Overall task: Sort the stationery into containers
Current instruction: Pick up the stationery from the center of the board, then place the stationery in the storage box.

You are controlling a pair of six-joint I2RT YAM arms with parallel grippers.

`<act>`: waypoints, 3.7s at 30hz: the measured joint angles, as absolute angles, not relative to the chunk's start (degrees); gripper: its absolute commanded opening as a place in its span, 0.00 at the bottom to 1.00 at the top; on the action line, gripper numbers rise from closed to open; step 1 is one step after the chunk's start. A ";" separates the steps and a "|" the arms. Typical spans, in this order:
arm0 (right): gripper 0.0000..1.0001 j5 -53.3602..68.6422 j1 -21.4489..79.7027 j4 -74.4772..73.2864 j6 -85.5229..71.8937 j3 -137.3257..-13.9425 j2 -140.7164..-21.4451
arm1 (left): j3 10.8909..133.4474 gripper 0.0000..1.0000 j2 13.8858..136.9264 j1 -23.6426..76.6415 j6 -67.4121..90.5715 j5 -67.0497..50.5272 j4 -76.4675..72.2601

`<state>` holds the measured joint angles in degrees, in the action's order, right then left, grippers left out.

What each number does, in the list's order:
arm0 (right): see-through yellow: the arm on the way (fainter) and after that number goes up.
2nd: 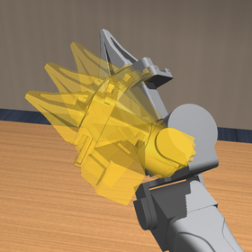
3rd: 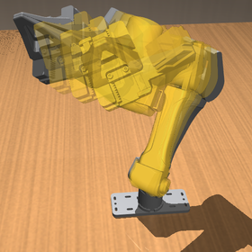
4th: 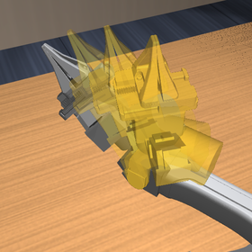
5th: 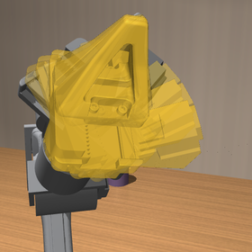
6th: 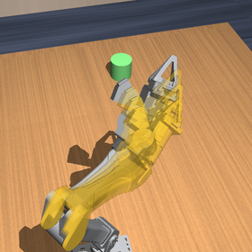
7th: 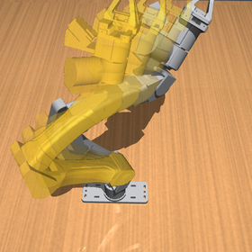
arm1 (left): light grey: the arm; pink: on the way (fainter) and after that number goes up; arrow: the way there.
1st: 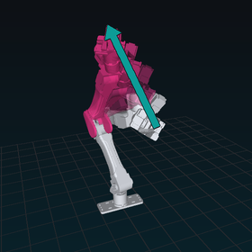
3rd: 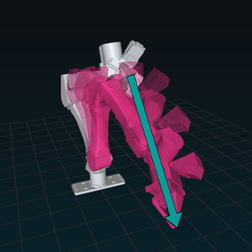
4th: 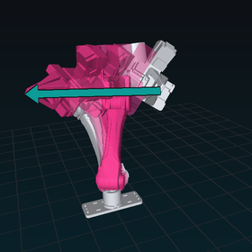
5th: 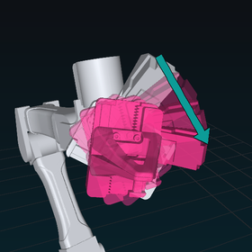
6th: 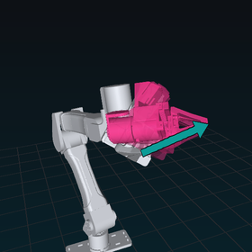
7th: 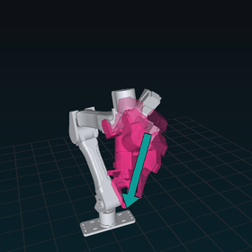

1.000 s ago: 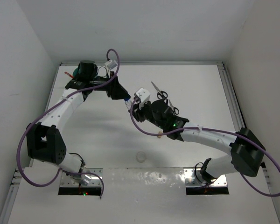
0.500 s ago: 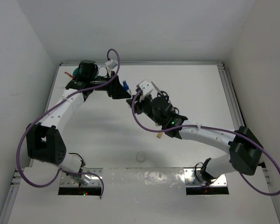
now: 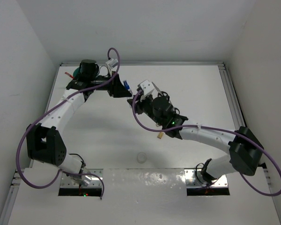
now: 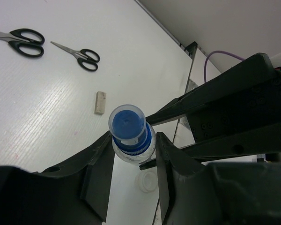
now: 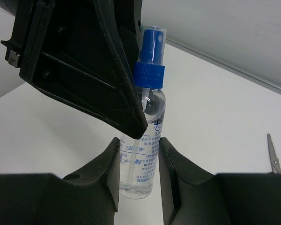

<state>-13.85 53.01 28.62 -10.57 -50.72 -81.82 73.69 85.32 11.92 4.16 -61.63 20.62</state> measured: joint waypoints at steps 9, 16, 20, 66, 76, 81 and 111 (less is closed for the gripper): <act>0.78 -12.49 53.10 28.88 -10.94 -50.94 -83.13 | 74.59 0.00 85.34 11.00 2.42 -59.37 22.04; 0.85 -13.58 52.95 28.67 -10.74 -50.11 -83.00 | 80.07 0.00 85.65 5.26 -1.58 -55.66 24.69; 0.86 -14.00 52.29 28.60 -10.74 -48.62 -82.83 | 83.92 0.00 87.26 0.36 -3.33 -53.30 24.95; 0.83 -1.28 40.51 23.27 -19.59 -53.69 -97.30 | 106.96 0.00 126.10 -20.73 -11.49 -29.19 5.43; 0.83 -1.32 40.53 22.15 -19.59 -53.67 -97.06 | 107.04 0.00 126.08 -20.29 -11.81 -30.26 5.63; 0.83 -1.30 40.53 22.15 -19.59 -53.67 -97.03 | 107.04 0.00 125.99 -19.94 -12.01 -30.44 5.76; 0.83 -1.28 40.51 20.60 -19.46 -53.45 -97.03 | 103.15 0.16 125.69 -18.74 -14.72 -32.03 9.50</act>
